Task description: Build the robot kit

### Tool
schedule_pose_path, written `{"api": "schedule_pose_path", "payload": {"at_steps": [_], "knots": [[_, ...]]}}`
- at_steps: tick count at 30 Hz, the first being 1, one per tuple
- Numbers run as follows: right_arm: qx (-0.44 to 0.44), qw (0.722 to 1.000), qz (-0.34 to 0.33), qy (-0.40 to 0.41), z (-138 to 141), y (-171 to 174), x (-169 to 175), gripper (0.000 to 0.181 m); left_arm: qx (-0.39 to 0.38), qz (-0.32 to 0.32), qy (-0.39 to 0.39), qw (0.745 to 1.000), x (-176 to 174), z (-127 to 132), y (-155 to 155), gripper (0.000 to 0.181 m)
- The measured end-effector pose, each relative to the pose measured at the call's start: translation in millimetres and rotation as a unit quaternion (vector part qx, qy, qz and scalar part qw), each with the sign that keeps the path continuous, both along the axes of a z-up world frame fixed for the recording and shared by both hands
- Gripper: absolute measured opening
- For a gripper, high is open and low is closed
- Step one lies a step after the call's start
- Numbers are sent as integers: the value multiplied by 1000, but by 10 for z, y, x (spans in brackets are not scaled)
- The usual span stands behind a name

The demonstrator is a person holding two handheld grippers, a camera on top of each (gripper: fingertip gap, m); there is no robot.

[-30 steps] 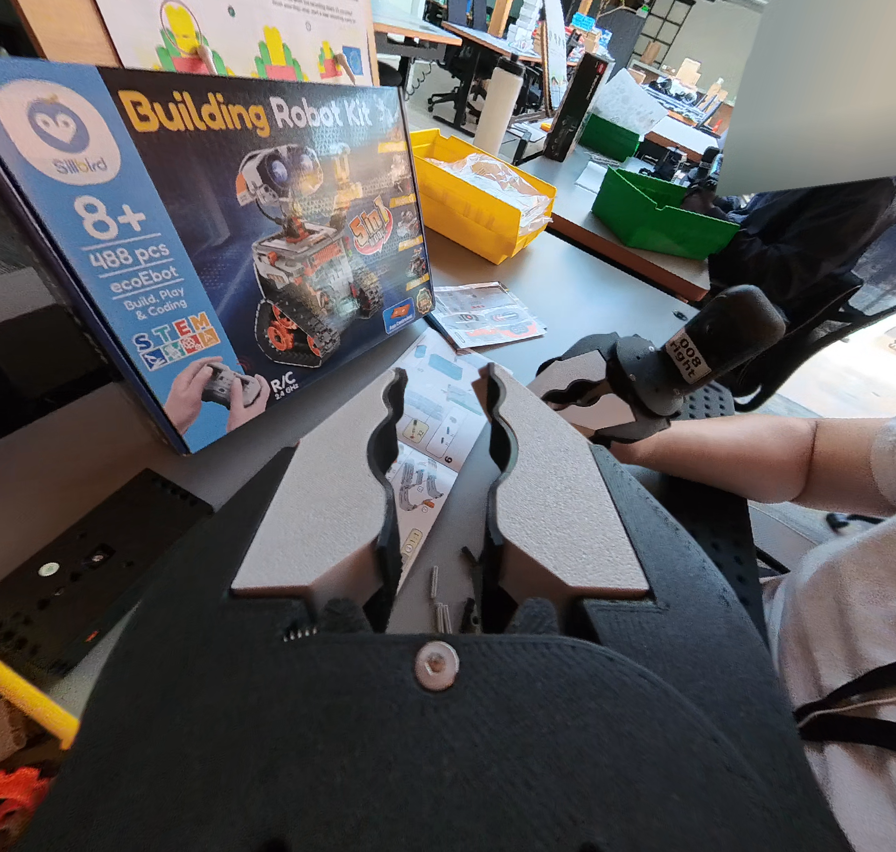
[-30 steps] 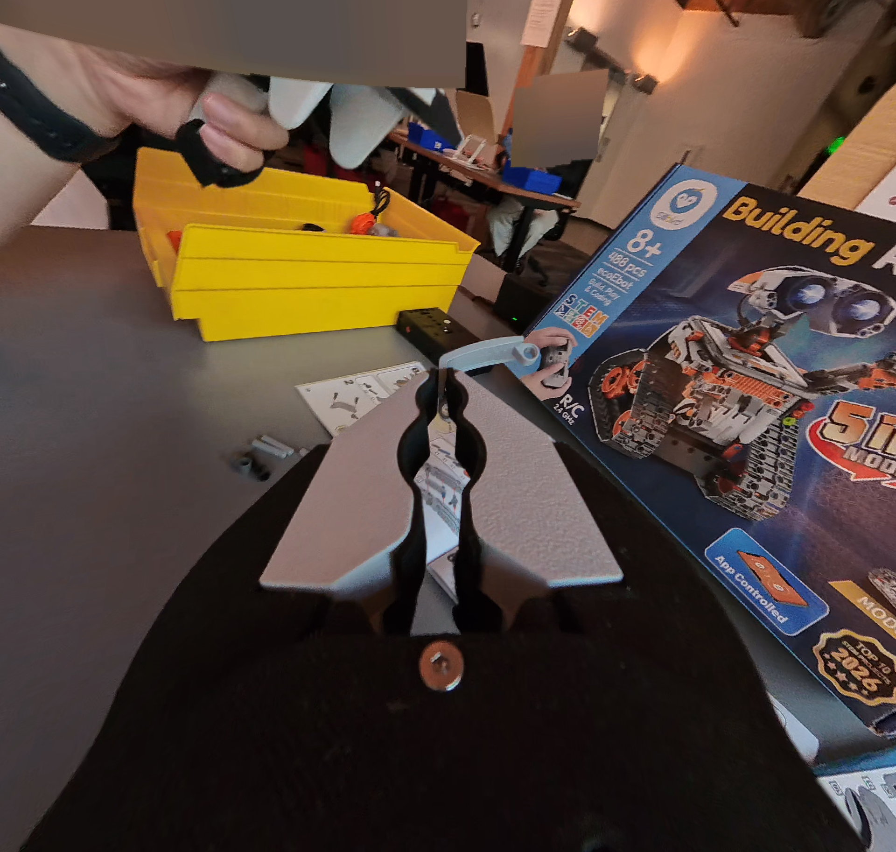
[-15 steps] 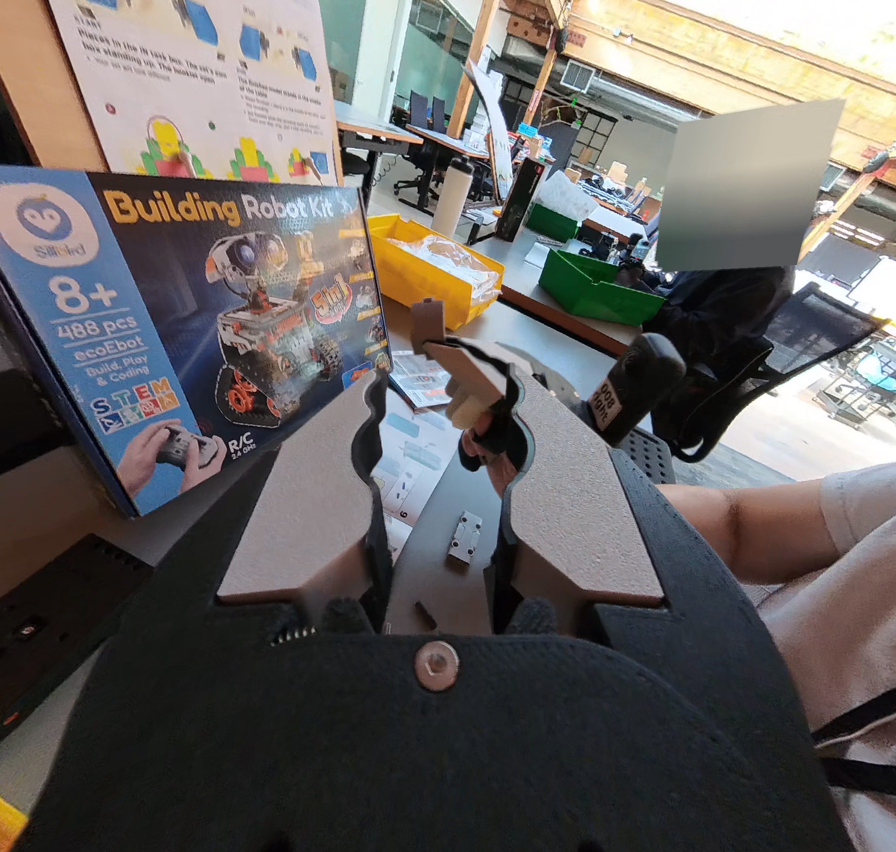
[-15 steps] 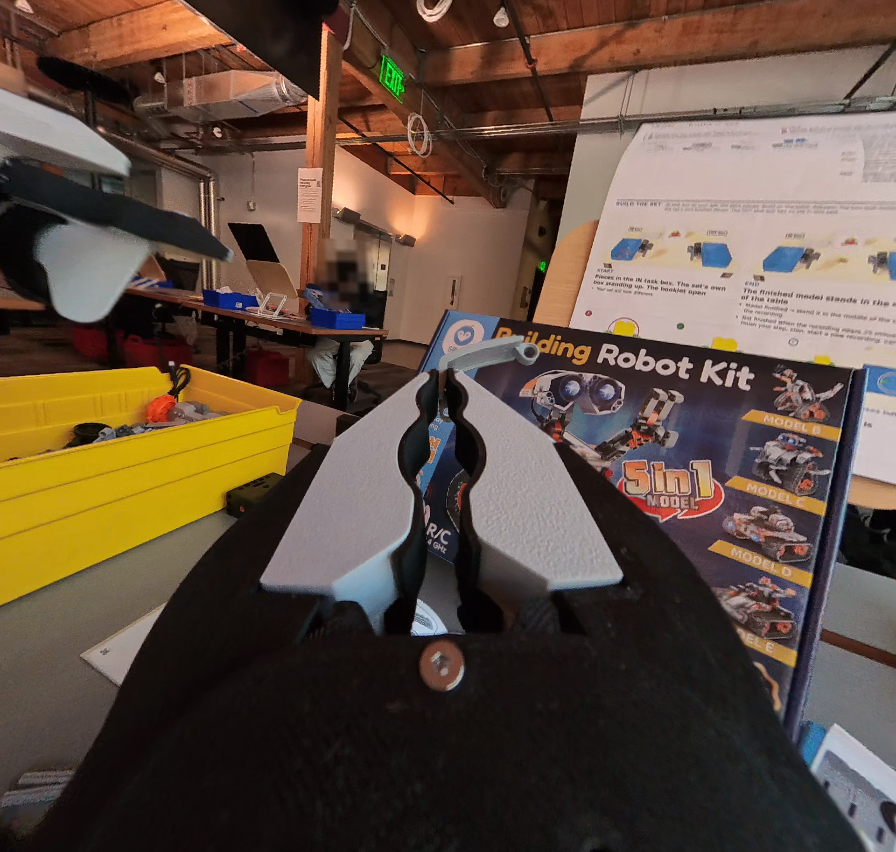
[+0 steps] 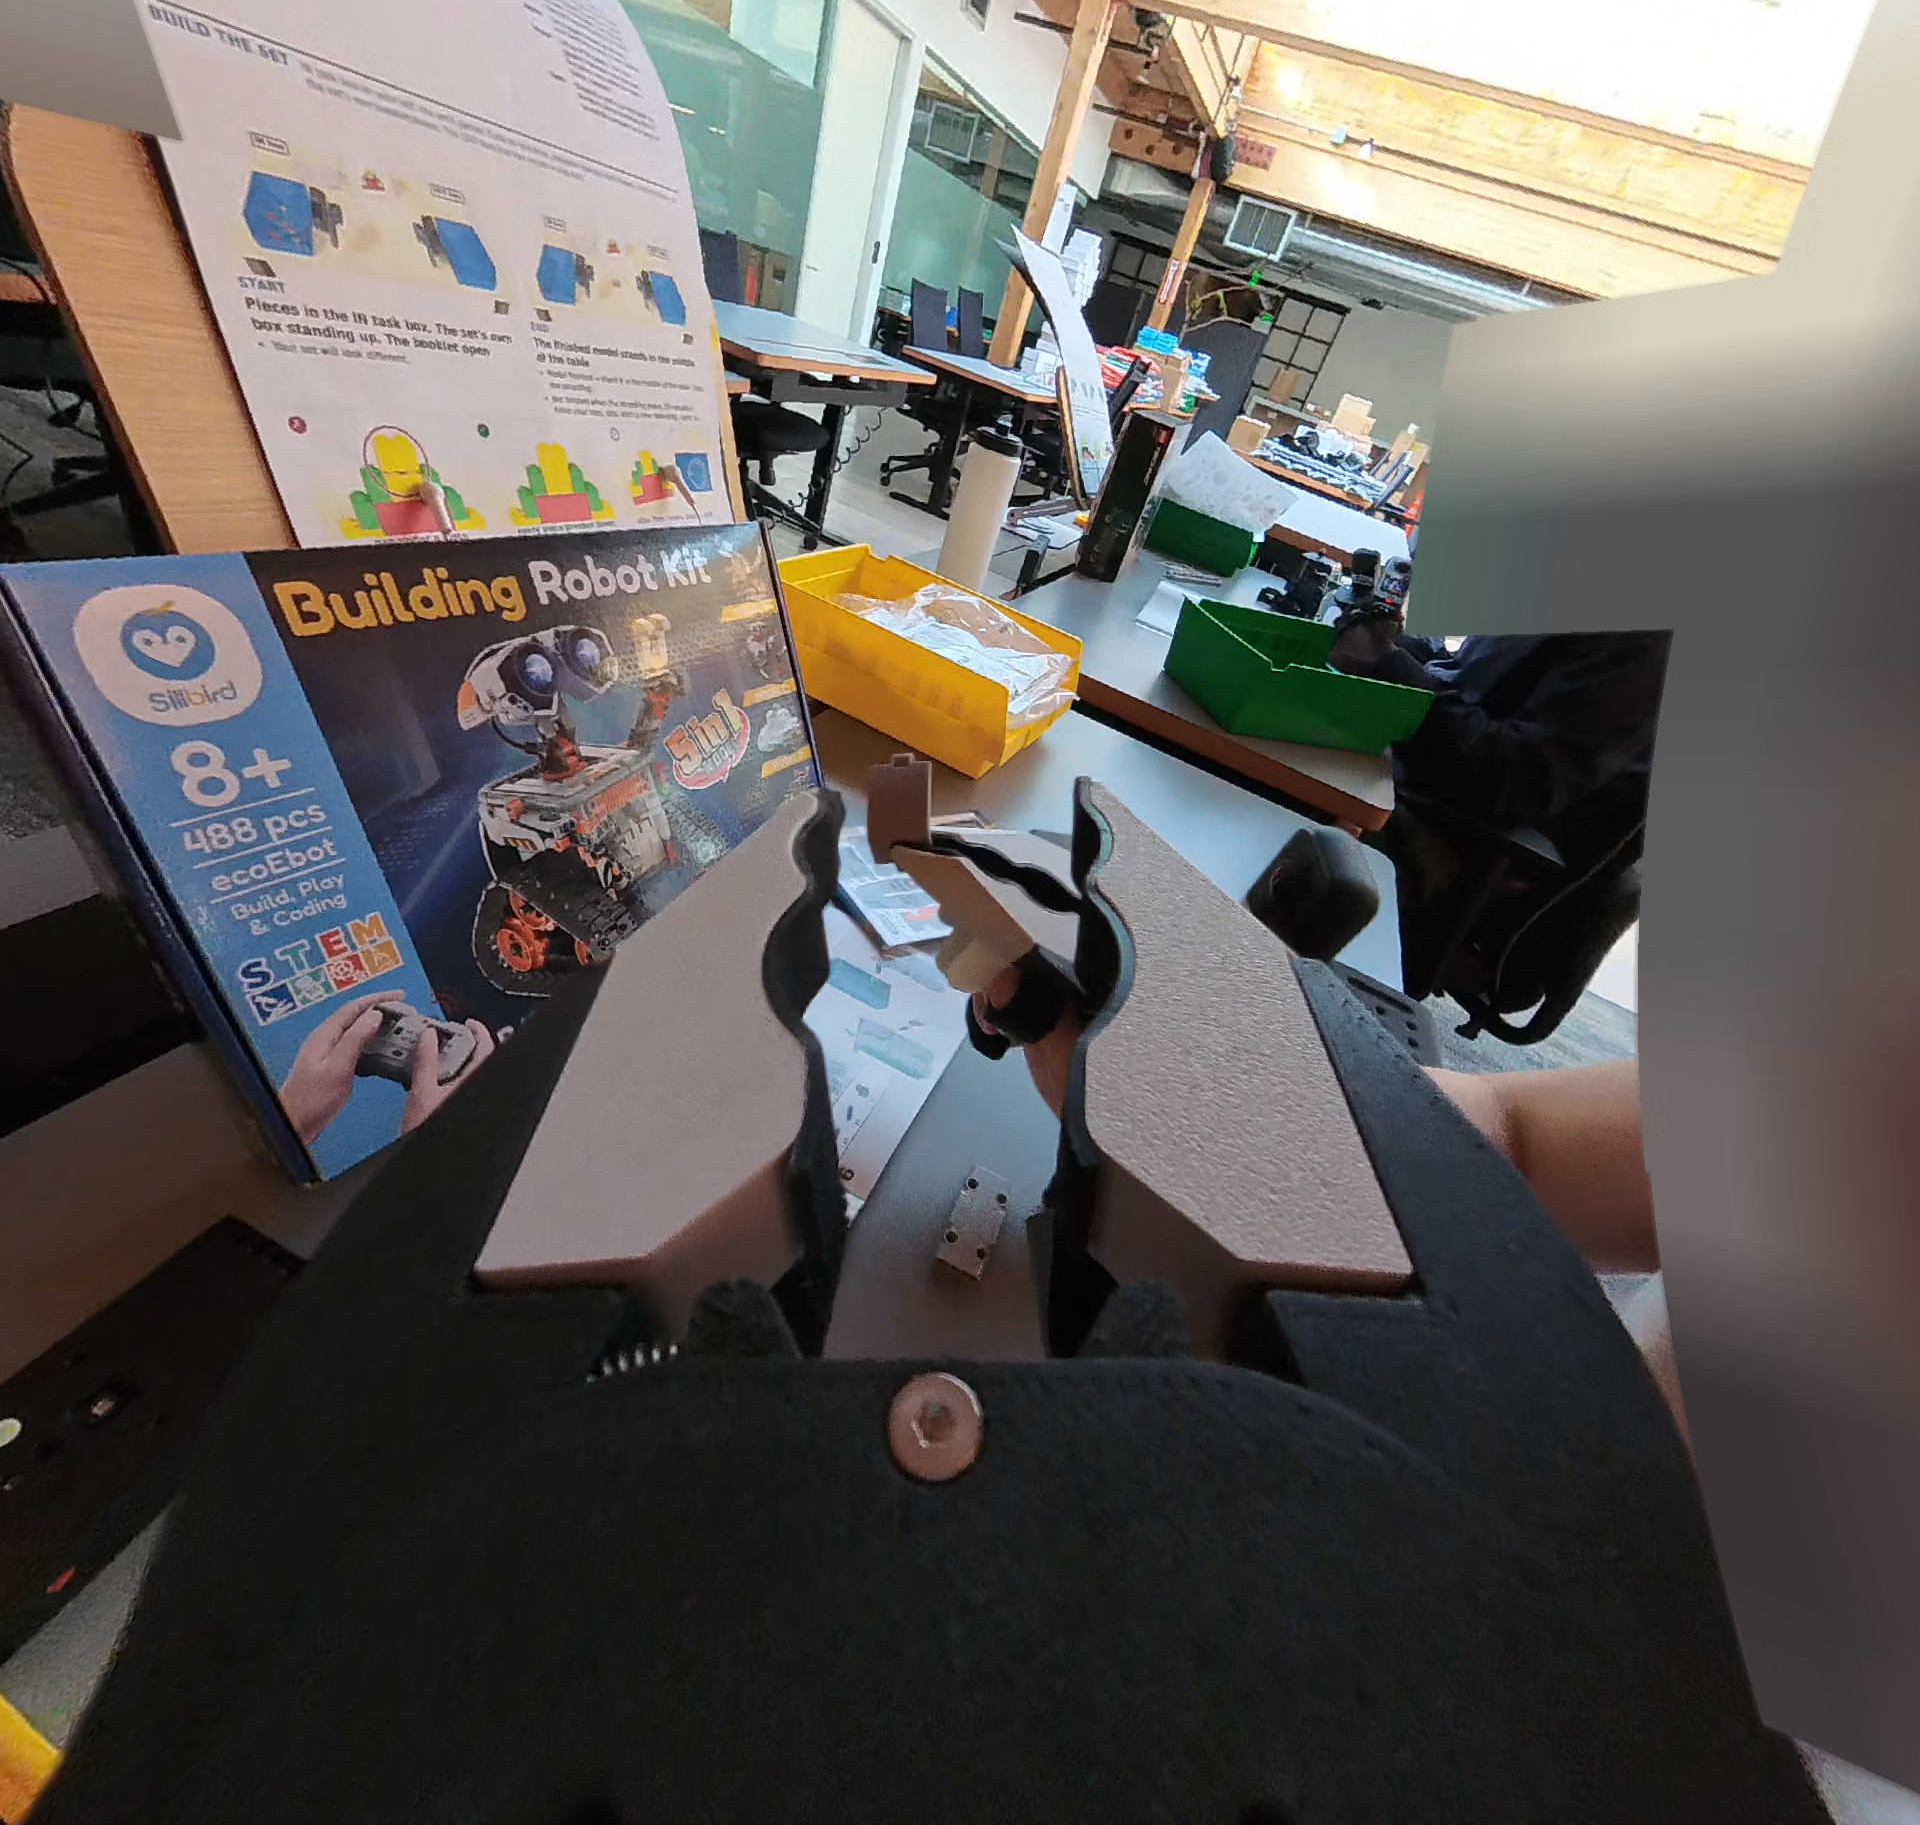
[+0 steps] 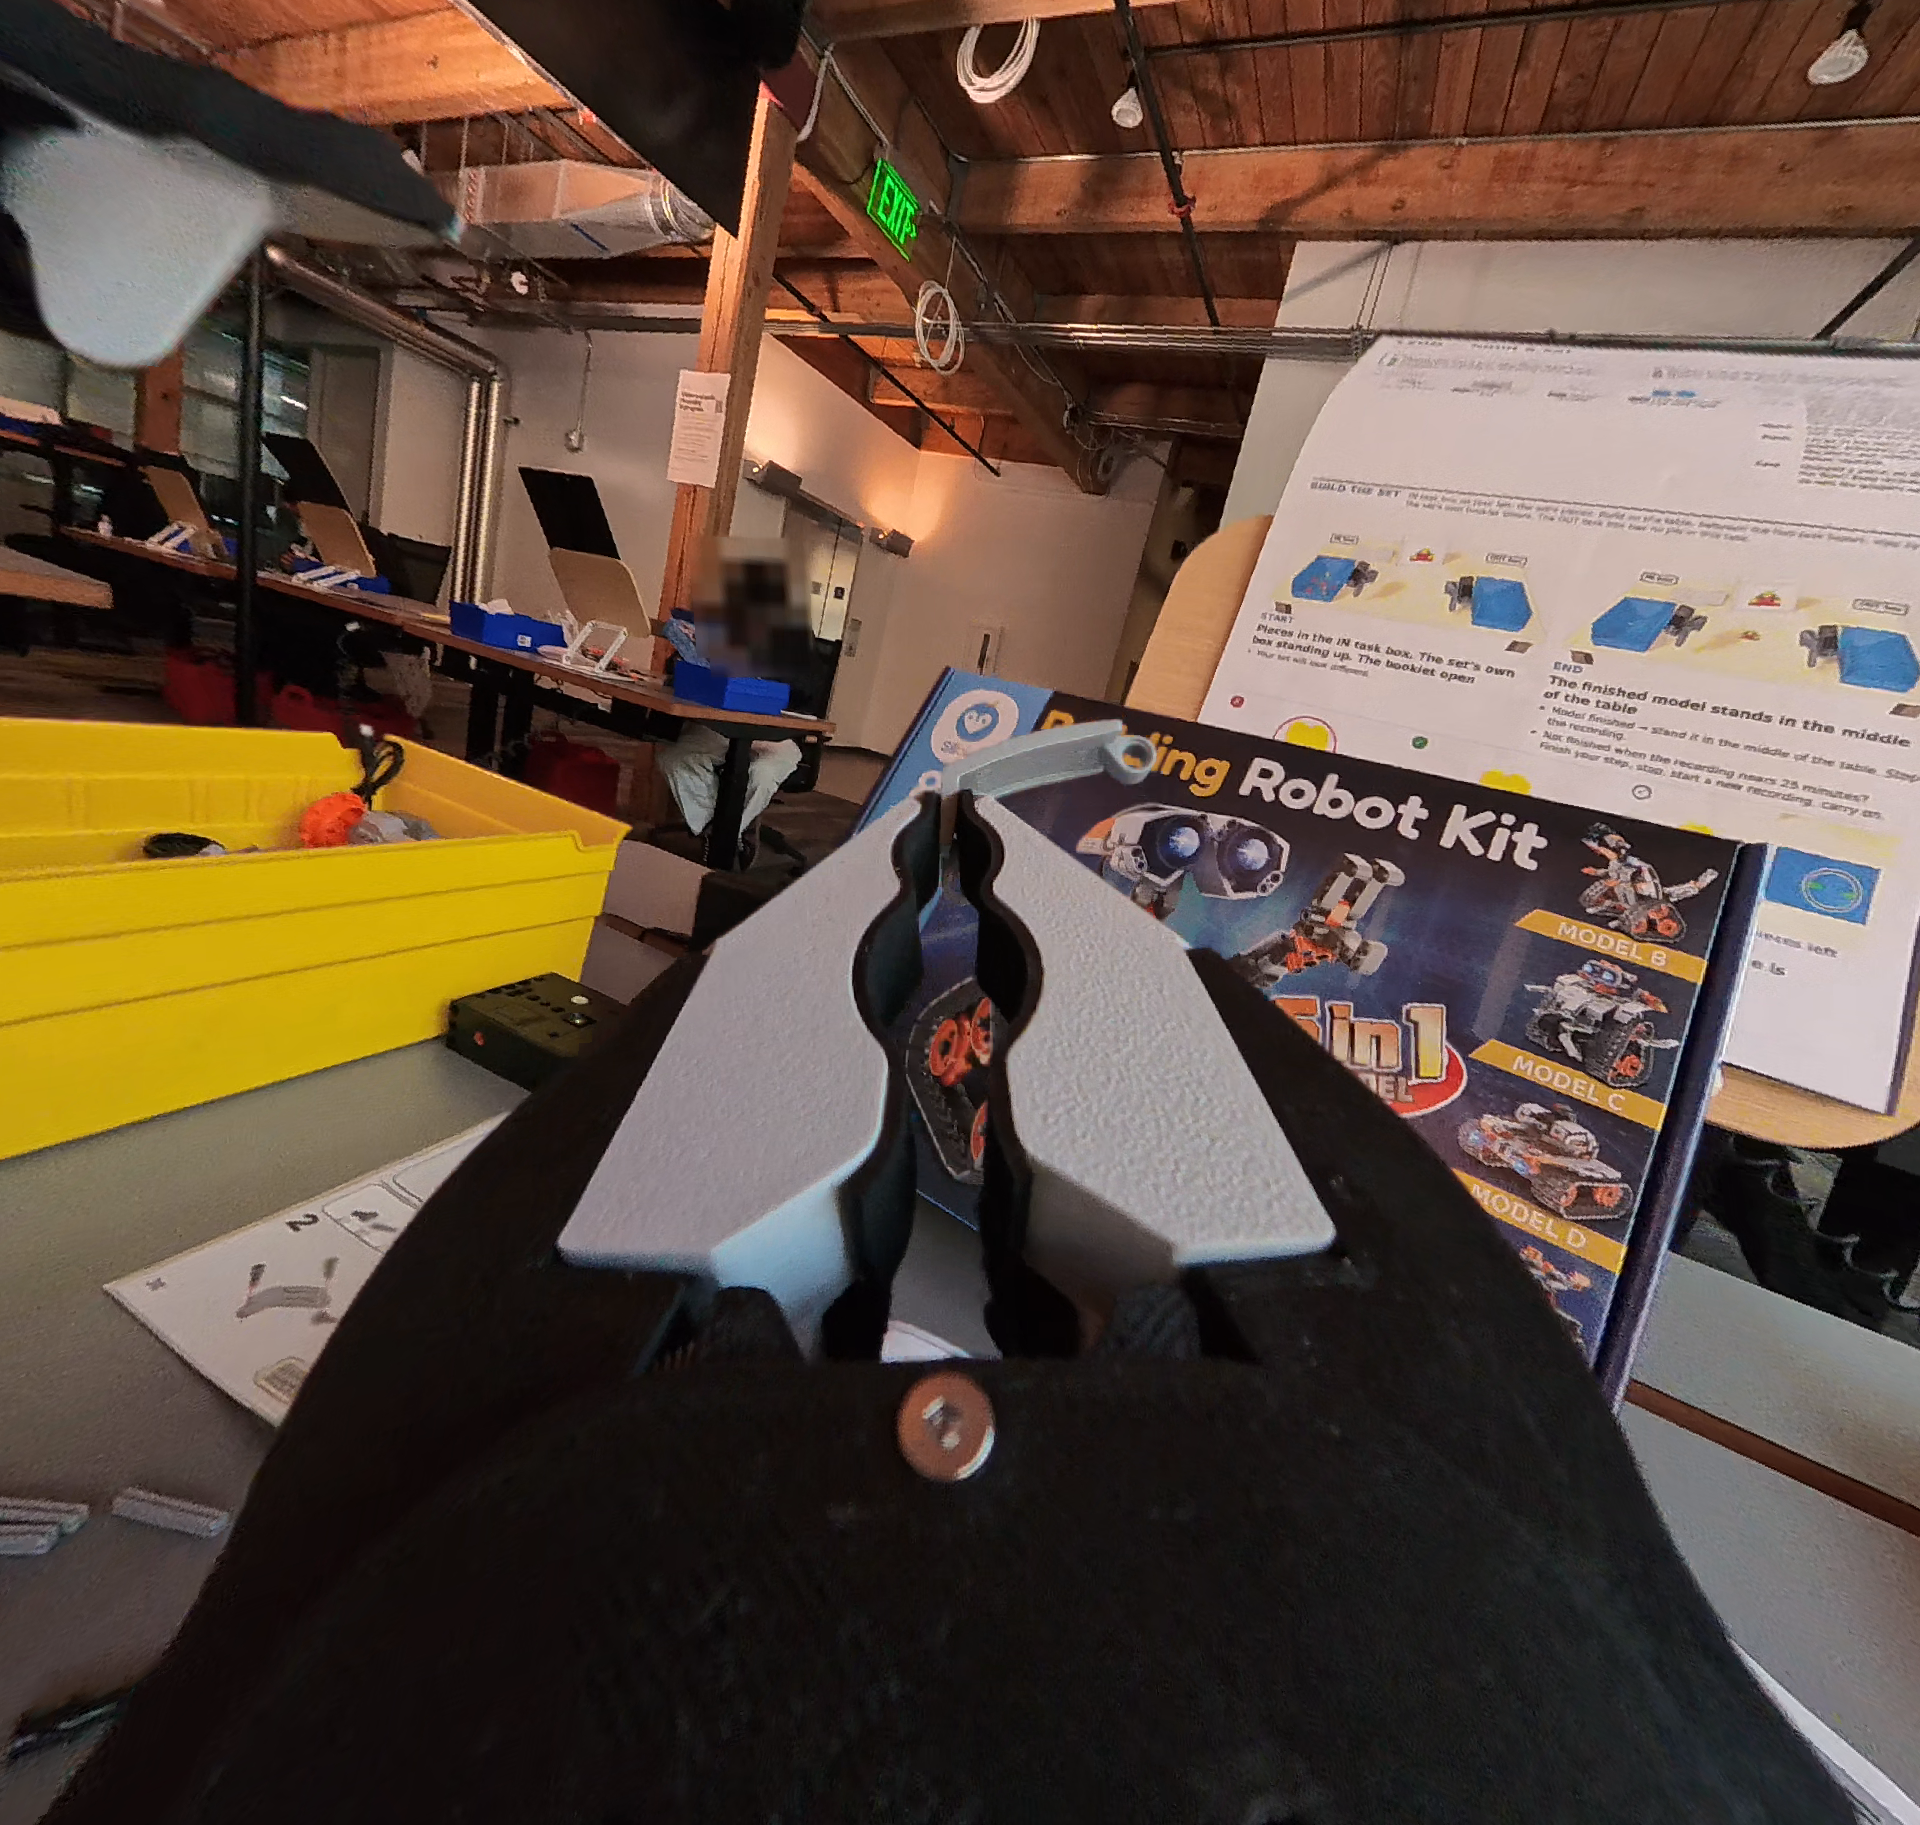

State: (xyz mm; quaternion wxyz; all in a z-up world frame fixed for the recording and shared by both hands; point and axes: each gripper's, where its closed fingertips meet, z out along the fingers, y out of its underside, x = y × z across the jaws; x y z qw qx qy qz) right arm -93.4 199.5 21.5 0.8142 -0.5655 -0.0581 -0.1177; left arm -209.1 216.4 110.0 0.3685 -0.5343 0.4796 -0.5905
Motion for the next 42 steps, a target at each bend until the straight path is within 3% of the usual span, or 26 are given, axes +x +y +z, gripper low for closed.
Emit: {"api": "schedule_pose_path", "payload": {"at_steps": [4,10,14,19,27,33,35,37,42], "knots": [[0,1000,24,5,20,-30,-148,0,8,12,-8,1000,92,-43,103,41],[-44,995,79,43,-166,99,-299,0,-11,-14,42,999,363,-439,128,43],[-80,977,176,93,-280,156,-540,0,-14,-15,93,996,476,-761,243,42],[-112,952,241,149,-387,209,-679,1,-31,-20,113,993,452,-835,283,45],[-95,954,244,147,-334,186,-717,1,-22,-48,150,987,539,-984,78,49],[-66,977,191,71,-262,146,-708,0,-24,-51,172,983,633,-1118,-30,53],[-66,980,185,37,-269,141,-770,0,-43,-68,173,982,665,-1149,-95,48],[-66,982,176,3,-284,140,-832,3,-56,-86,161,982,689,-1127,-155,24],[-69,982,173,-22,-303,148,-851,9,7,-67,183,981,665,-1174,-109,24]]}}
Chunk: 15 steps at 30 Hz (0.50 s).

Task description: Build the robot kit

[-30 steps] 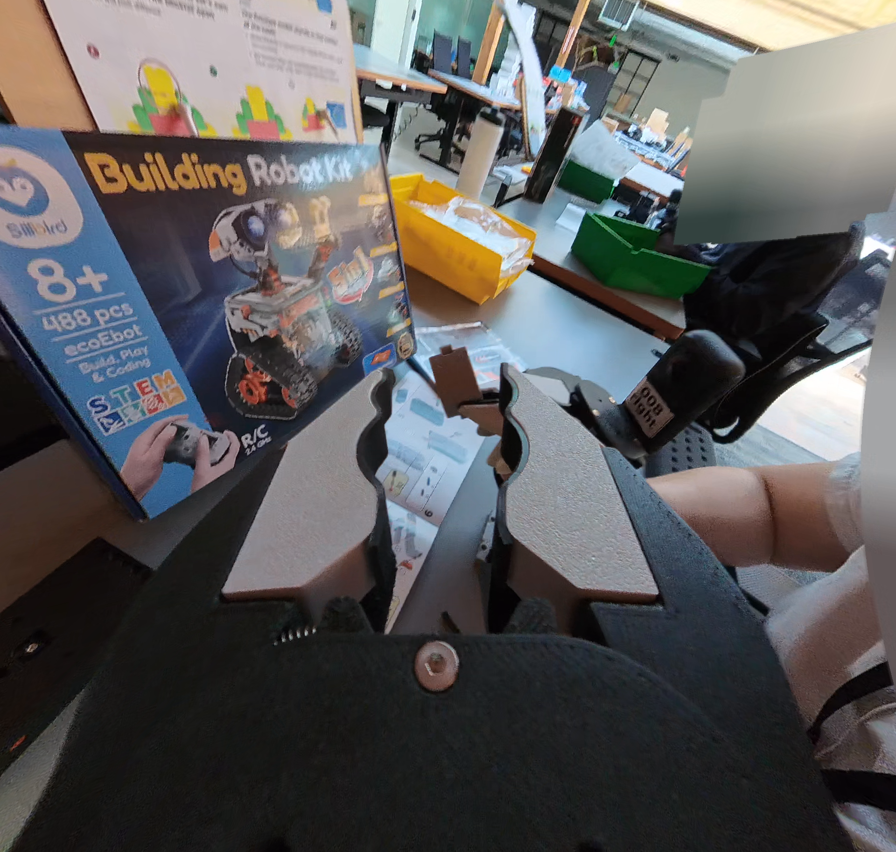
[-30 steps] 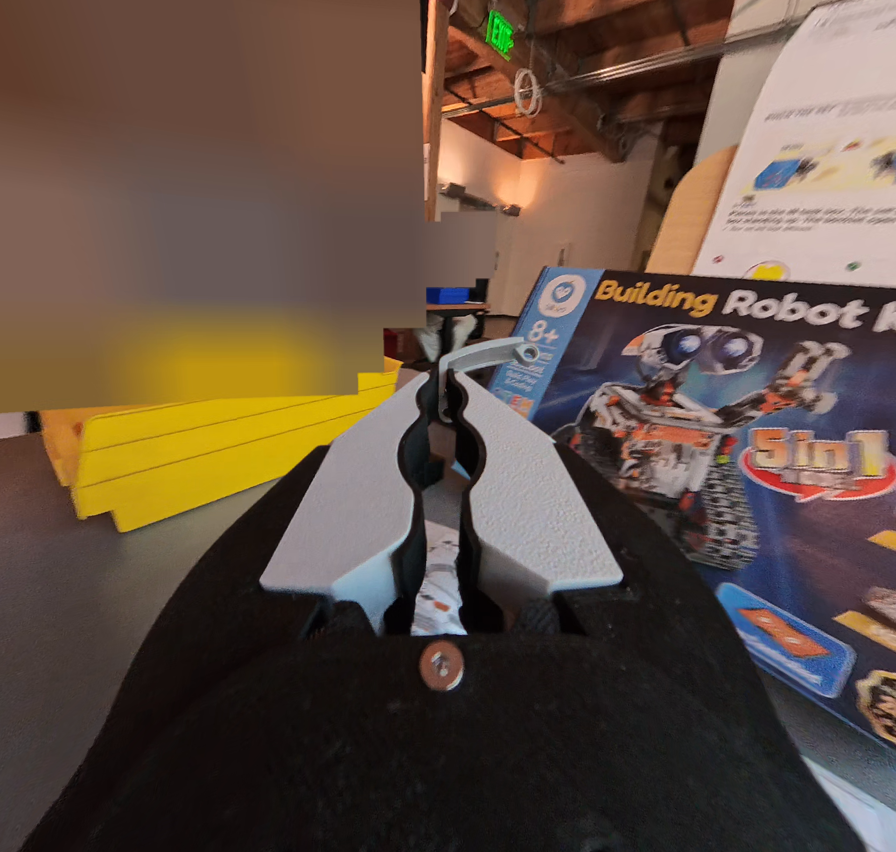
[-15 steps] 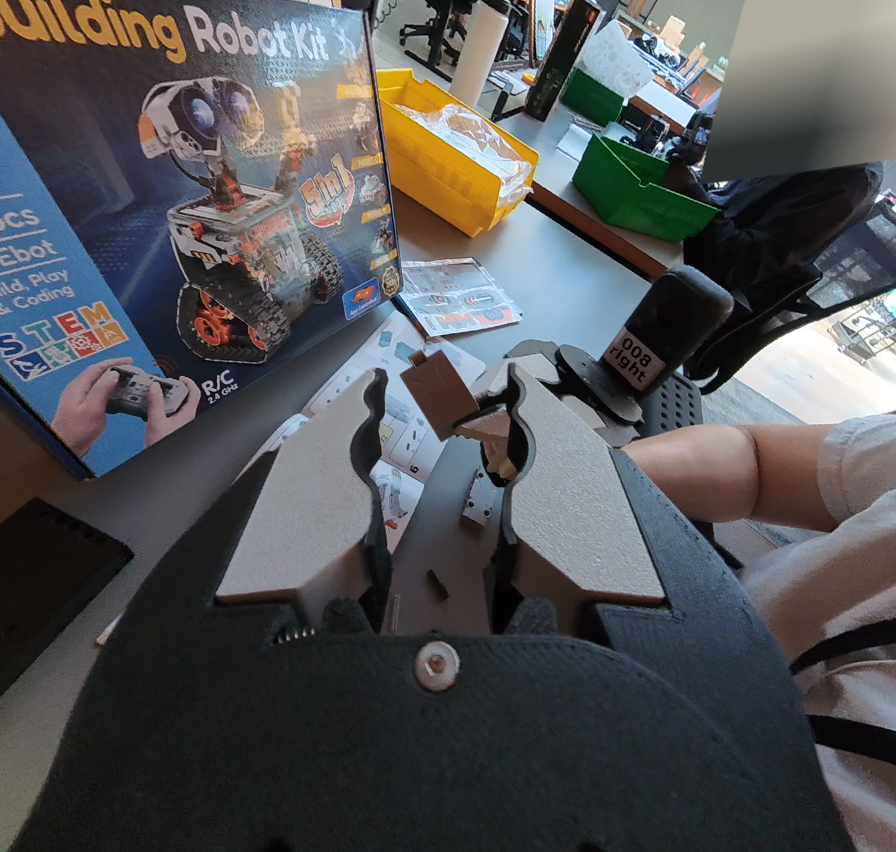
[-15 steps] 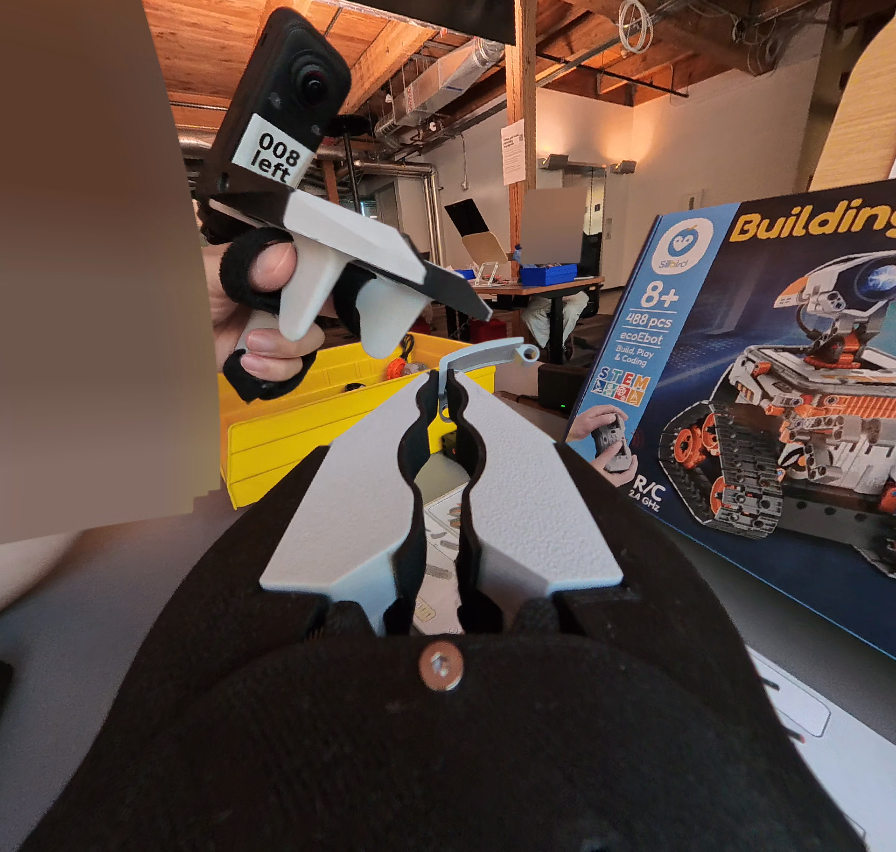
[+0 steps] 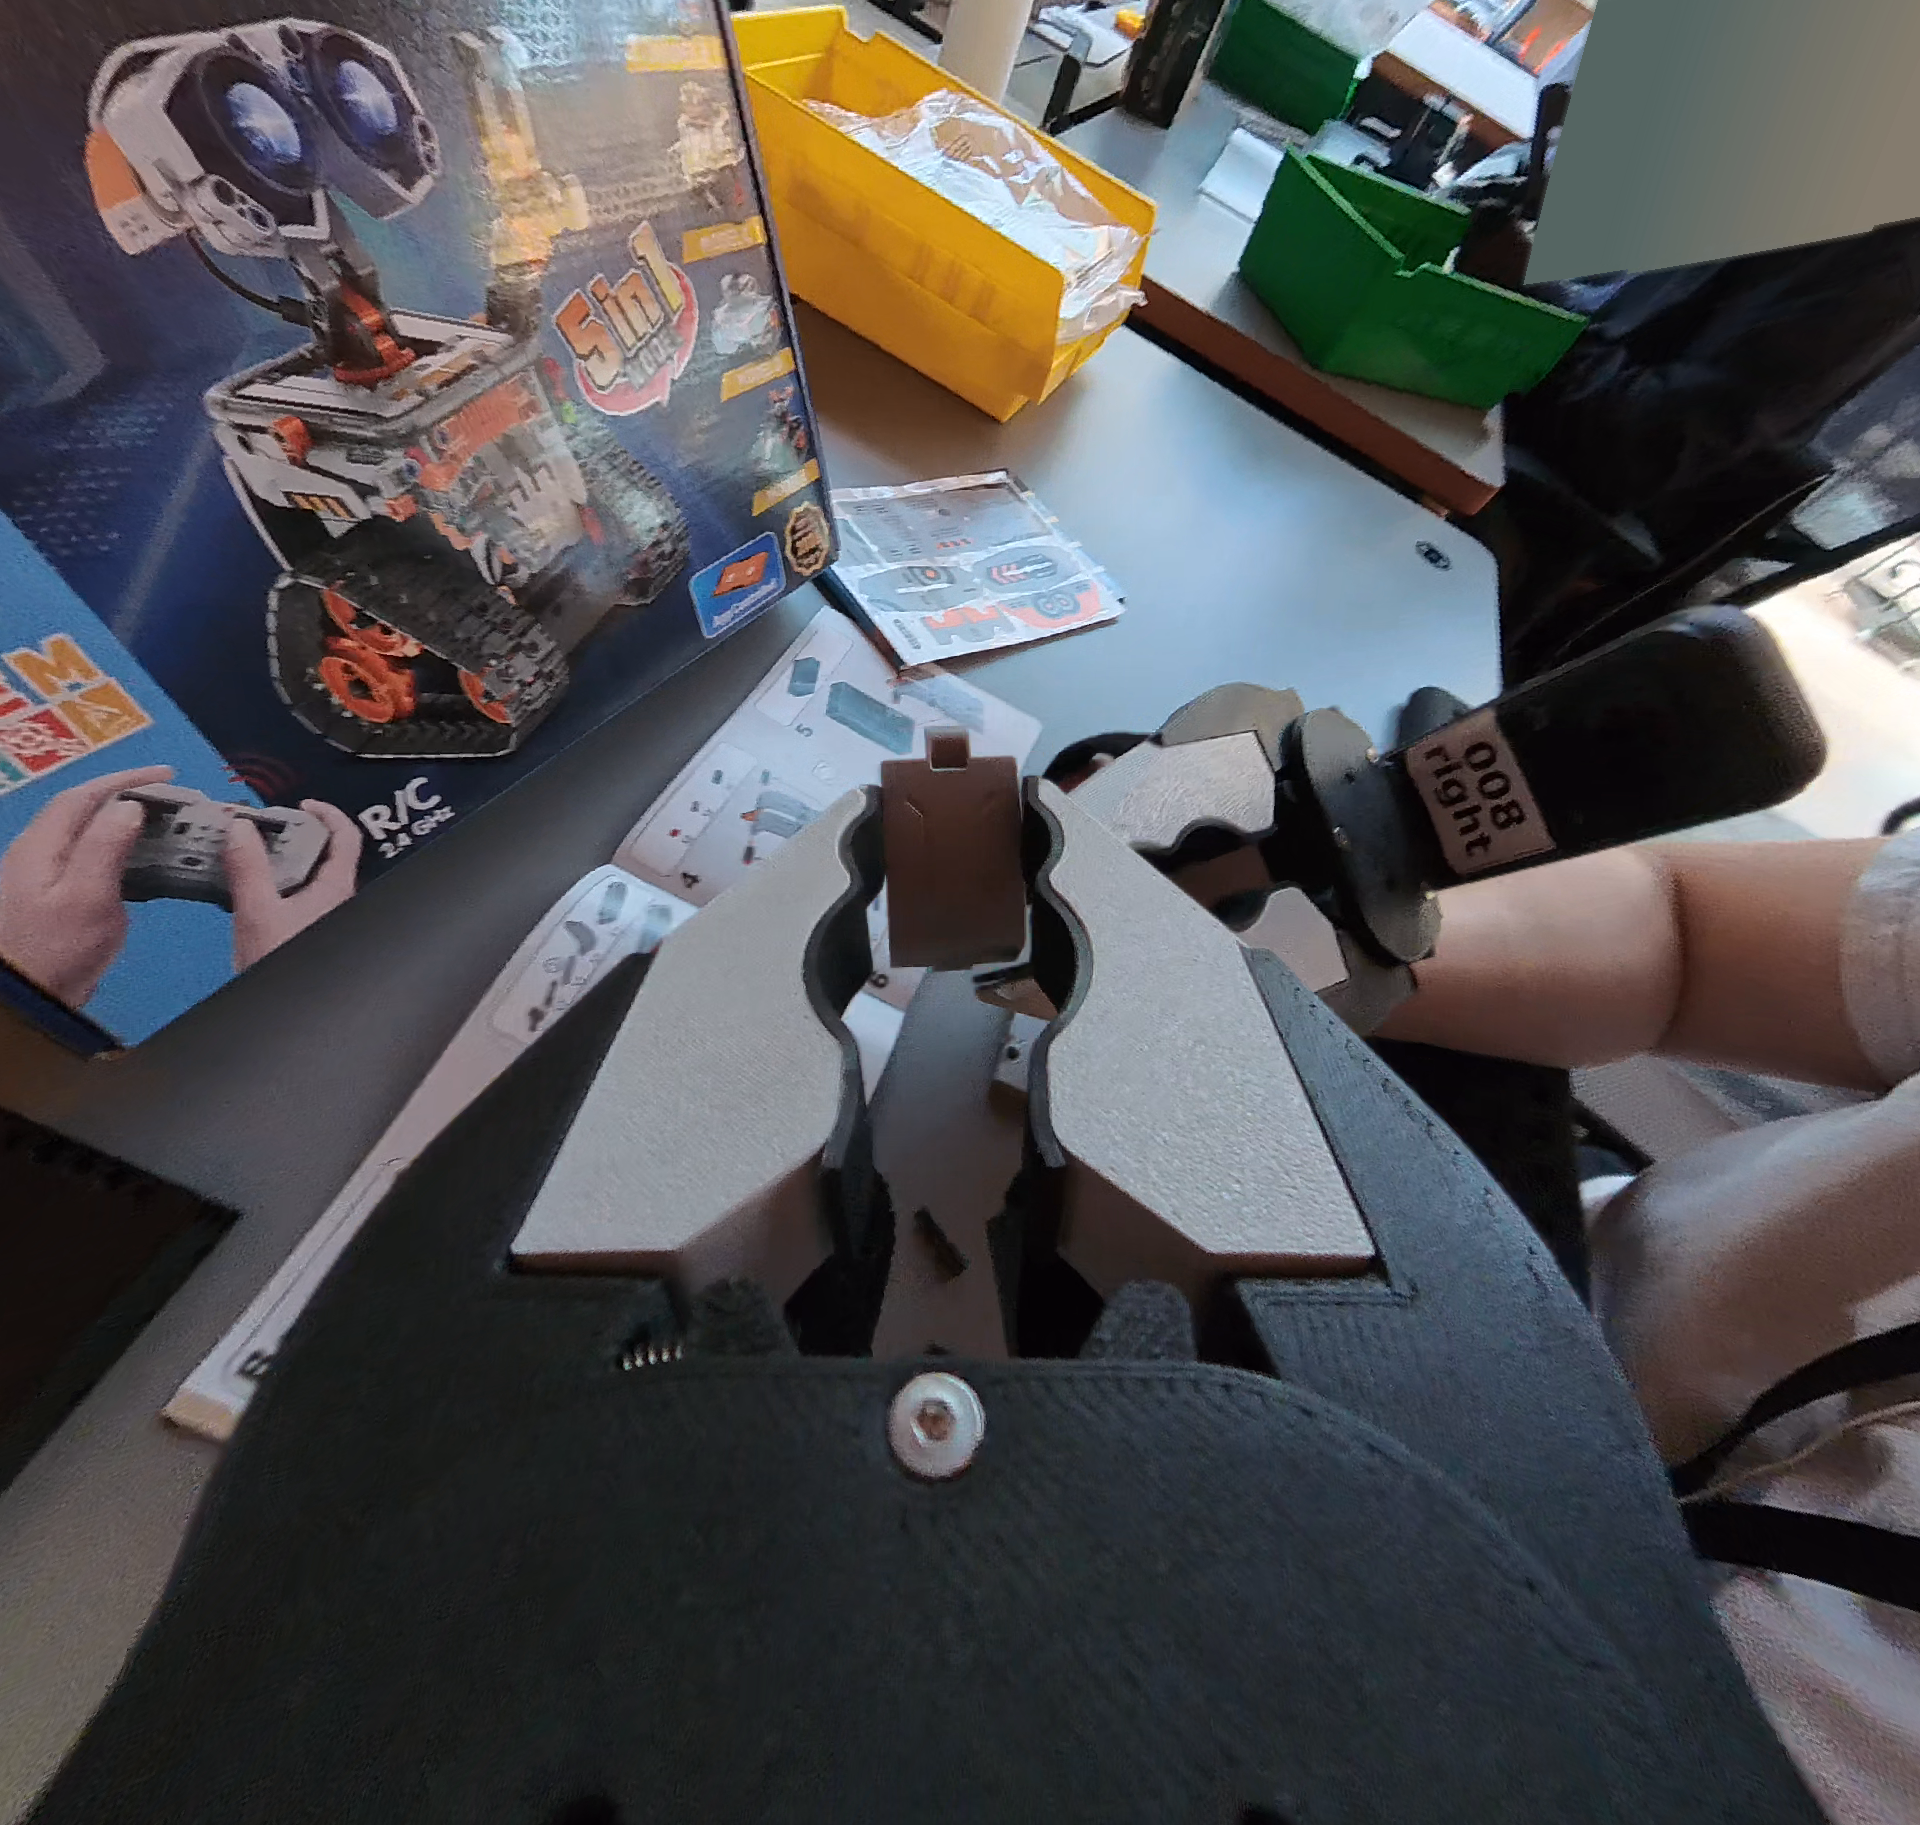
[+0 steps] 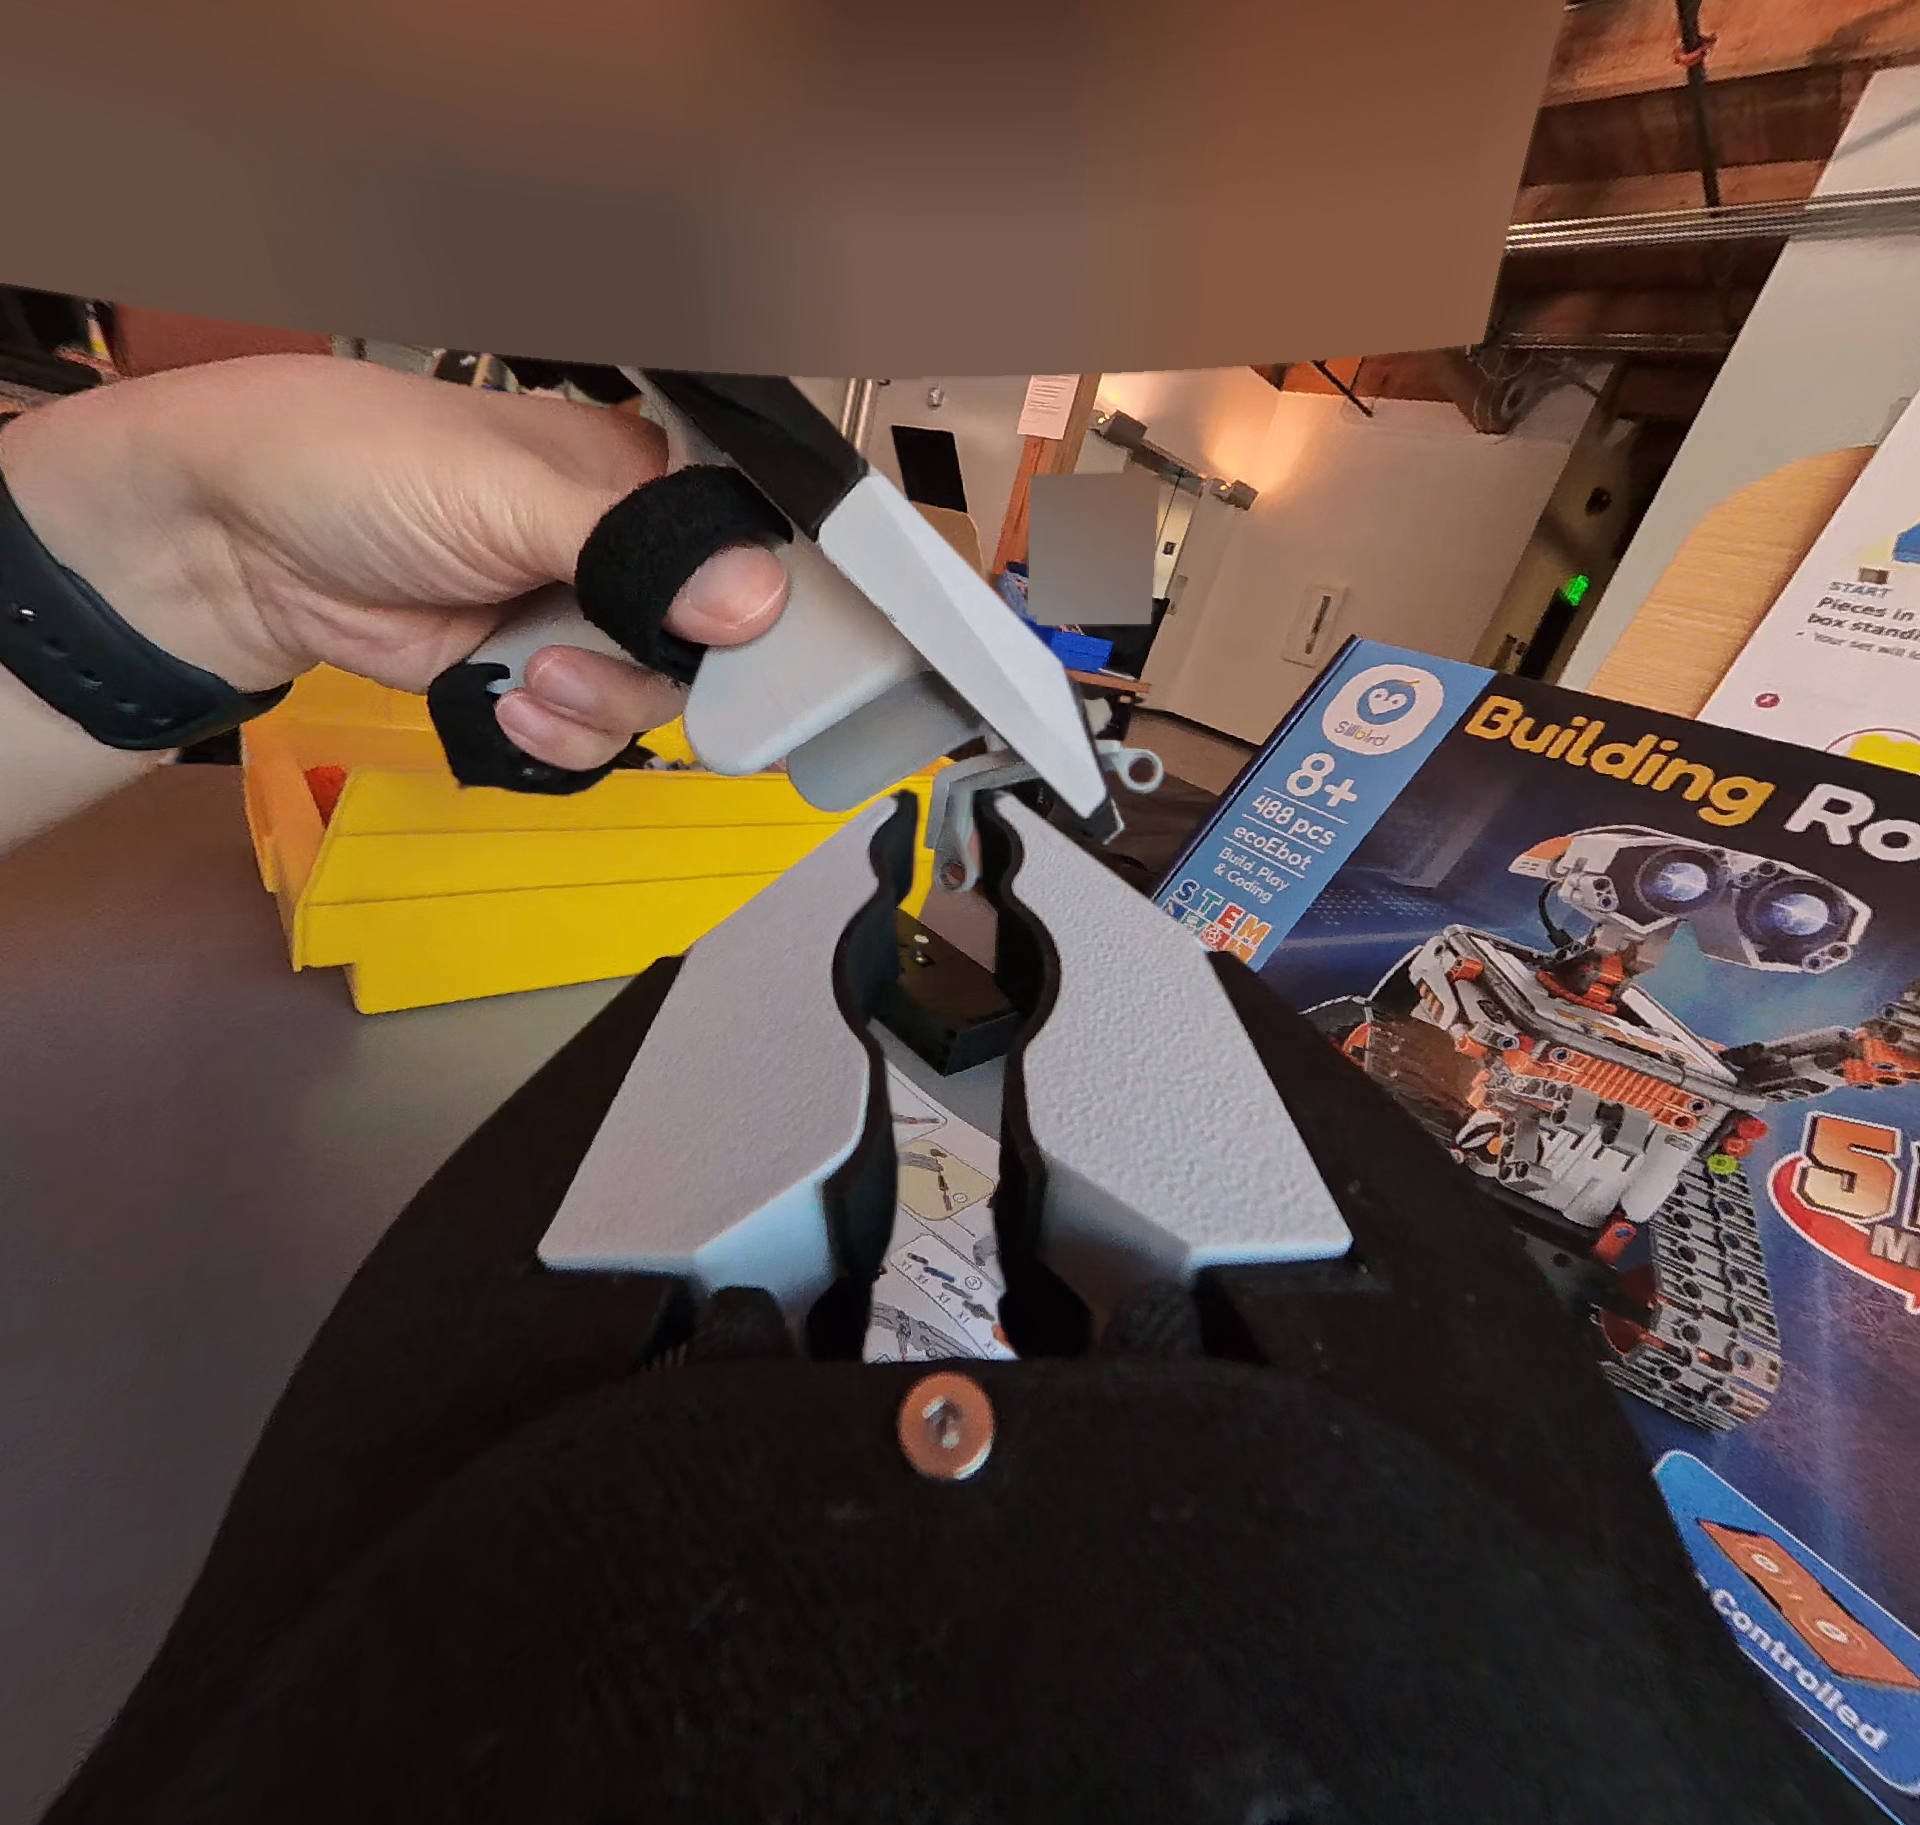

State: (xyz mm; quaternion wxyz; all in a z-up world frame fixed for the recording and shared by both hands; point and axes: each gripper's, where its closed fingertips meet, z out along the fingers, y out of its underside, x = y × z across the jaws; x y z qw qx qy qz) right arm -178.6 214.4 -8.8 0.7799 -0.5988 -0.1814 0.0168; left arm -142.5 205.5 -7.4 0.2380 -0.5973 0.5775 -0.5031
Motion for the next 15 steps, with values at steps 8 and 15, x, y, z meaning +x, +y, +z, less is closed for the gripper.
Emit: {"api": "schedule_pose_path", "payload": {"at_steps": [8,15], "knots": [[-32,997,-2,-72,-108,33,256,21,103,41,81,991,-328,-96,372,24],[-21,975,-39,-218,-239,17,160,21,112,5,150,982,-502,-290,317,25]]}}
